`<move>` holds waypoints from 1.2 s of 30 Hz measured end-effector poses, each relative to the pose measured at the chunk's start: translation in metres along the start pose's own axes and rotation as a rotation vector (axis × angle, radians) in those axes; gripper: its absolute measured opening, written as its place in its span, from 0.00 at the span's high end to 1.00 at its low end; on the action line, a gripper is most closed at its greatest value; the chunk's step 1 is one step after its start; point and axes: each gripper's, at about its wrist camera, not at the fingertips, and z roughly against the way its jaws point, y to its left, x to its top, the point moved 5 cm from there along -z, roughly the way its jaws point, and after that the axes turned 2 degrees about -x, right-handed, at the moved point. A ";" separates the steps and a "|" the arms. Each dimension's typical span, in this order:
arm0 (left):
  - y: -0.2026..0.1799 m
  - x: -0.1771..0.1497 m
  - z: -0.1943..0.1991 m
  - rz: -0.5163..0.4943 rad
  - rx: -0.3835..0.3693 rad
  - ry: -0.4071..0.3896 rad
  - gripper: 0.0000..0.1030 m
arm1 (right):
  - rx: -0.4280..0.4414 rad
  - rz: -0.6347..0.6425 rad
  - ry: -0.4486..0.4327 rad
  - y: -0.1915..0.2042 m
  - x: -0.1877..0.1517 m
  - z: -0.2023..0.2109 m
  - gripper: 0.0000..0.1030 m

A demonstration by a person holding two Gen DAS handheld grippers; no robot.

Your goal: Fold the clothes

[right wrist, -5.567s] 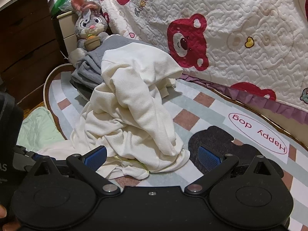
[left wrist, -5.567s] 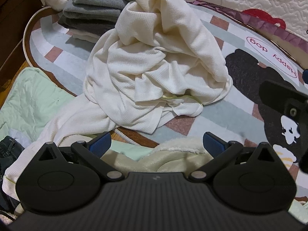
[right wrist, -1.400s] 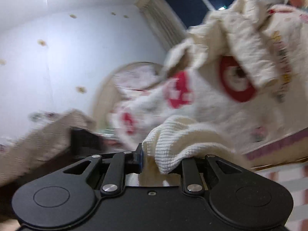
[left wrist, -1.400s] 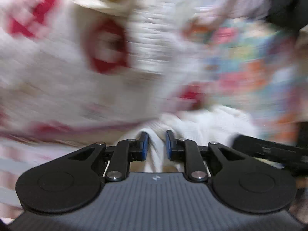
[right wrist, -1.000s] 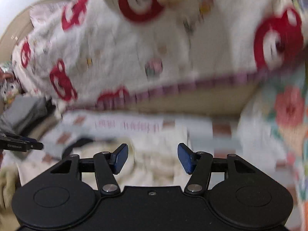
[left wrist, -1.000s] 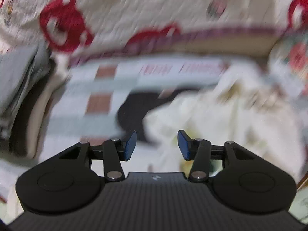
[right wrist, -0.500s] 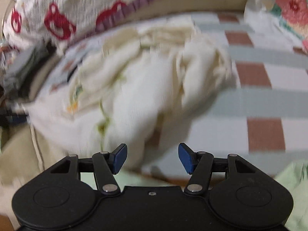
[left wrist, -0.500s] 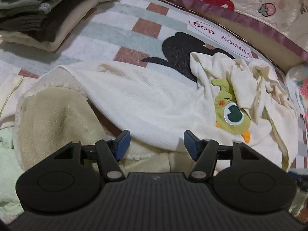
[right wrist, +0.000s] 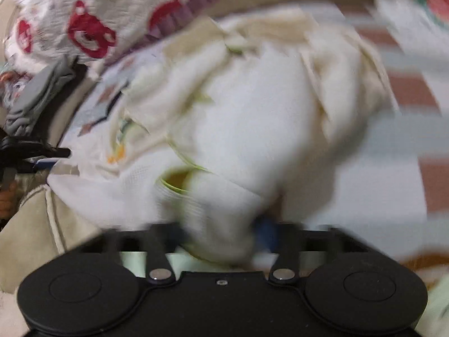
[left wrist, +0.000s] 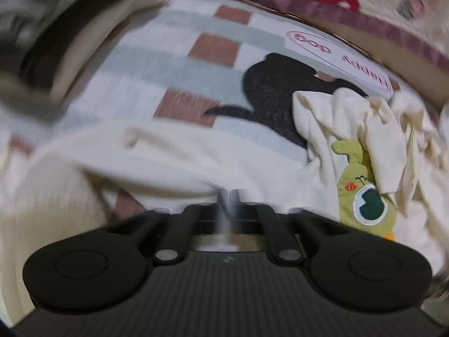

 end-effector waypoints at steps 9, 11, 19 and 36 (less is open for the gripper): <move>-0.018 0.049 0.034 -0.046 0.189 -0.268 1.00 | -0.077 0.073 -0.317 -0.008 0.112 0.026 0.90; -0.009 0.051 0.035 -0.039 0.304 -0.318 1.00 | -0.081 0.008 -0.294 -0.021 0.129 0.017 0.90; 0.010 0.027 0.026 0.043 0.228 -0.156 0.94 | 0.026 -0.342 -0.098 -0.072 0.117 -0.036 0.86; -0.110 -0.078 -0.014 0.167 -0.128 0.297 0.24 | 0.031 -0.141 -0.274 -0.053 0.078 0.019 0.89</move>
